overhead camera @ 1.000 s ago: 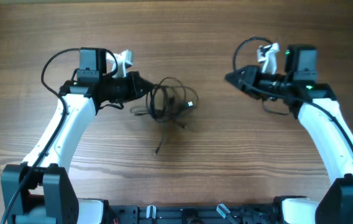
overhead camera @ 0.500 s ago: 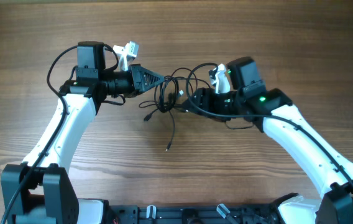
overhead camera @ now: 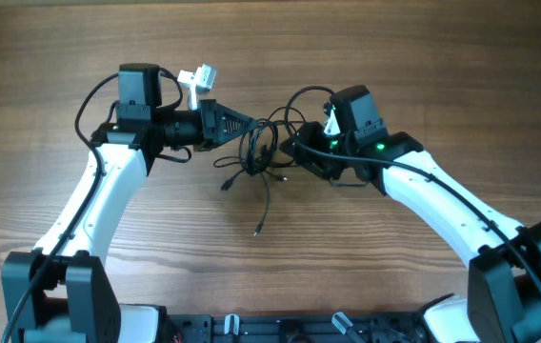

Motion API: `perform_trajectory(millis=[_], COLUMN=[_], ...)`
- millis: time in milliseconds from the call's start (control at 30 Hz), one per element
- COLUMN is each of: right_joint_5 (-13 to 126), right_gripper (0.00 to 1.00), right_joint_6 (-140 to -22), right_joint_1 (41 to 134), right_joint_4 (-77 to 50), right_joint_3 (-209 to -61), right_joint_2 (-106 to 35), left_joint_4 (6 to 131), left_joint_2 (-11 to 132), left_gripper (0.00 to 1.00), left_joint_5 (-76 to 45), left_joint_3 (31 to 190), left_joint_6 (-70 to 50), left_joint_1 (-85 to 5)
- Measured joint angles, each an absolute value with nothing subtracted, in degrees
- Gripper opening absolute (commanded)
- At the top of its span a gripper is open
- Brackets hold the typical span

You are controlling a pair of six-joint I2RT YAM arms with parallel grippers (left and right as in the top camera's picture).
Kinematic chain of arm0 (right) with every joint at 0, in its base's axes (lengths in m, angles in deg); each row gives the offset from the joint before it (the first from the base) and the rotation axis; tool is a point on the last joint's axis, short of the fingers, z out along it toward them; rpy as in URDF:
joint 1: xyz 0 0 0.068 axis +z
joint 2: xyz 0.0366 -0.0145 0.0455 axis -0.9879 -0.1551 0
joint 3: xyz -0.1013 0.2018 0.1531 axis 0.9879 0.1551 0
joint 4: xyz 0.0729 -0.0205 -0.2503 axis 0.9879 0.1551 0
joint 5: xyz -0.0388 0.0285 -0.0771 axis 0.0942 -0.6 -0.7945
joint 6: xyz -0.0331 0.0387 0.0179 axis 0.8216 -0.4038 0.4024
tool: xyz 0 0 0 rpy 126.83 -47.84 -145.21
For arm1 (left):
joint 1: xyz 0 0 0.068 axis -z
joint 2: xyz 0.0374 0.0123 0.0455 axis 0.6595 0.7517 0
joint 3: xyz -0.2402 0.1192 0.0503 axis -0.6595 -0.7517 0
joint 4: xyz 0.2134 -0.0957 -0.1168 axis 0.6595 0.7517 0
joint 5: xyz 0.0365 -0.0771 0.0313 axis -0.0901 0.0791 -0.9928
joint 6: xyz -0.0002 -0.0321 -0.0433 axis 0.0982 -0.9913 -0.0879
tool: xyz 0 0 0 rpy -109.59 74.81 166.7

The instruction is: Untangle cables

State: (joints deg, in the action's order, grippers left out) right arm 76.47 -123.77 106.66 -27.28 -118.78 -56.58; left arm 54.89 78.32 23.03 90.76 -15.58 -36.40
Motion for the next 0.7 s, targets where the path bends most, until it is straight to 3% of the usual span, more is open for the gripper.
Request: perform_trajectory(millis=[133, 333, 567, 700], right_joint_5=[76.3, 75.8, 72.6, 71.7], right_gripper=[0.28, 0.35, 0.19, 0.05], right_joint_6=[-125.3, -126.0, -129.2, -130.0], right_joint_1=[106.7, 108.2, 111.7, 112.0], right_joint_4=[-28.1, -28.1, -28.2, -28.2], right_joint_3=[-118.8, -118.8, -118.8, -118.8], right_joint_2=[-56.6, -56.6, -56.6, -56.6], left_joint_4=[54.9, 54.9, 54.8, 54.8], left_joint_2=[78.3, 78.3, 78.3, 78.3], left_gripper=[0.04, 0.04, 0.04, 0.04], left_joint_5=[23.1, 23.1, 23.1, 23.1], left_joint_3=[90.8, 90.8, 90.8, 90.8], left_joint_6=[-16.0, -16.0, -17.3, -17.5], left_joint_1=[-36.4, -36.4, -36.4, -36.4])
